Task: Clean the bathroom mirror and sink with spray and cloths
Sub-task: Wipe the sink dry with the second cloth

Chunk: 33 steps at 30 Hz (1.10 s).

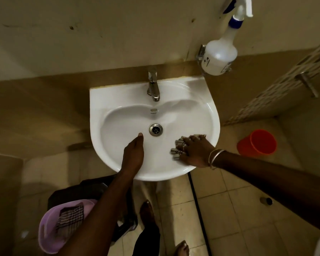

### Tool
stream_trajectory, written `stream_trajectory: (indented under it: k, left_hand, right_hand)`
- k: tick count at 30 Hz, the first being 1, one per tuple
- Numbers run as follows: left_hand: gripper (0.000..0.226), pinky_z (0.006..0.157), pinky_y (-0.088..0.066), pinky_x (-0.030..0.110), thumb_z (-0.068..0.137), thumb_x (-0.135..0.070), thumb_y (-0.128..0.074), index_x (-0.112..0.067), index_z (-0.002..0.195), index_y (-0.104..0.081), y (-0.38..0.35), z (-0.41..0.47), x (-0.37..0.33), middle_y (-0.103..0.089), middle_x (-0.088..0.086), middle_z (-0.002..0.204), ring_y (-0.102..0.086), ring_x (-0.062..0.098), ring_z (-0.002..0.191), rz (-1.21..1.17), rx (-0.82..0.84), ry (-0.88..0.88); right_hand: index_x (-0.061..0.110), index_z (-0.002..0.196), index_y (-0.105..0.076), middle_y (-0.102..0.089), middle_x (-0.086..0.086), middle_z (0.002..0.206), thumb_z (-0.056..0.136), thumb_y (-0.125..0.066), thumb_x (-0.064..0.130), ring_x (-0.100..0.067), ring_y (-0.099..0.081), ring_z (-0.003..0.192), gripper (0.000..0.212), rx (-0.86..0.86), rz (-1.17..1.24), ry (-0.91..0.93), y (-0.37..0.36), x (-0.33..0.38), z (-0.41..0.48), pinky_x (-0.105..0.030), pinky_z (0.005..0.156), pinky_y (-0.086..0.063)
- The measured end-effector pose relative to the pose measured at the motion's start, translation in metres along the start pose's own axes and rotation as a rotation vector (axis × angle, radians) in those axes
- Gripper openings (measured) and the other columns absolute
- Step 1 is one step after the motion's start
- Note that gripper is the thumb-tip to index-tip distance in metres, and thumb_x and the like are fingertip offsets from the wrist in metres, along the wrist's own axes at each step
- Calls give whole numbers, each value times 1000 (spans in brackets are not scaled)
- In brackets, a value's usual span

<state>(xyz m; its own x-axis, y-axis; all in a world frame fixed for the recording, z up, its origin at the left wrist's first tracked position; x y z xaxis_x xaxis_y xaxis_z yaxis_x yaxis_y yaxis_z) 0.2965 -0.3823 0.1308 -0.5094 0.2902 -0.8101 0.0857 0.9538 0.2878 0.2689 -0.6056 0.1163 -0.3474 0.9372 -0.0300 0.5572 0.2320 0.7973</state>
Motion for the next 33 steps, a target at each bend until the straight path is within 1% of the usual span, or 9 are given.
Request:
stream_trajectory:
  k: [3,8,11,14,17,21,25,29,33]
  left_hand:
    - [47,98,-31,23,109,-47,-38,-17,132,-67,14,0,-2,-59,-8,122,-50,9,112,-23,-30,-18]
    - [39,95,-36,22,109,-45,-40,-25,130,-66,45,5,-11,-58,-15,116,-53,6,108,-55,-86,-94]
    - [39,83,-35,0,109,-43,-41,-24,135,-64,64,13,-15,-56,-18,121,-54,-9,100,-55,-114,-151]
    - [45,81,-28,-8,110,-45,-39,-23,141,-62,82,29,-13,-57,-15,136,-51,-3,122,-50,-138,-168]
    - [45,95,-28,0,111,-42,-37,-20,141,-63,98,45,-9,-55,-7,149,-44,-1,133,-106,-171,-196]
    - [46,114,-36,22,110,-48,-36,-26,137,-66,111,54,-8,-60,-8,144,-51,6,135,-188,-196,-262]
    - [47,104,-43,8,112,-39,-32,-18,138,-65,127,53,-8,-63,0,141,-56,9,131,-219,-277,-328]
    - [46,115,-42,26,113,-35,-34,-12,138,-64,138,53,0,-64,-3,140,-58,0,128,-310,-354,-332]
    - [44,120,-39,36,111,-35,-38,-12,139,-64,136,58,8,-64,-4,142,-55,5,135,-297,-354,-359]
  right_hand:
    - [31,159,-31,-27,-10,167,99,-17,69,-35,-34,148,72,21,161,-12,-6,34,2,-55,120,-25]
    - [29,159,-29,-20,-11,169,97,-17,65,-38,-28,150,73,49,402,24,13,107,5,-56,121,-22]
    - [28,162,-22,-14,-9,171,106,-30,53,-35,-17,154,61,15,533,42,35,138,11,-50,123,-13]
    - [29,163,-15,-9,-7,171,106,-32,51,-32,-9,157,63,-22,653,35,45,162,34,-49,125,-7]
    - [30,163,-8,-3,-7,172,105,-29,54,-33,-2,158,66,-79,741,6,55,186,65,-52,124,-4]
    - [31,163,-1,5,-13,171,105,-27,52,-40,1,156,67,-141,844,-124,64,207,113,-61,123,-2]
    - [20,162,10,16,-19,169,108,-27,50,-45,11,155,73,-139,1108,-336,71,215,159,-67,121,3]
    - [9,161,12,17,-22,168,105,-33,56,-45,12,155,85,-308,1387,-515,96,202,187,-66,121,7]
    - [1,158,16,14,-27,166,104,-33,58,-46,6,155,92,-439,1634,-781,104,172,198,-61,123,2]
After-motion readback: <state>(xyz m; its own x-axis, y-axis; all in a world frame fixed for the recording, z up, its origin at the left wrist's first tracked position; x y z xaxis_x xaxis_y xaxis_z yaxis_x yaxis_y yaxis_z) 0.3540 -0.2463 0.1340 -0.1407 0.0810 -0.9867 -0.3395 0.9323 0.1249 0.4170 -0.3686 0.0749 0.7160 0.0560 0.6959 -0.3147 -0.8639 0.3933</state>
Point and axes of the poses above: each hand's wrist, its own z-axis towards the middle knuckle, its own y-axis out of the back of the hand, x = y × z, the point moved 9 cm from there along z, towards the middle knuckle
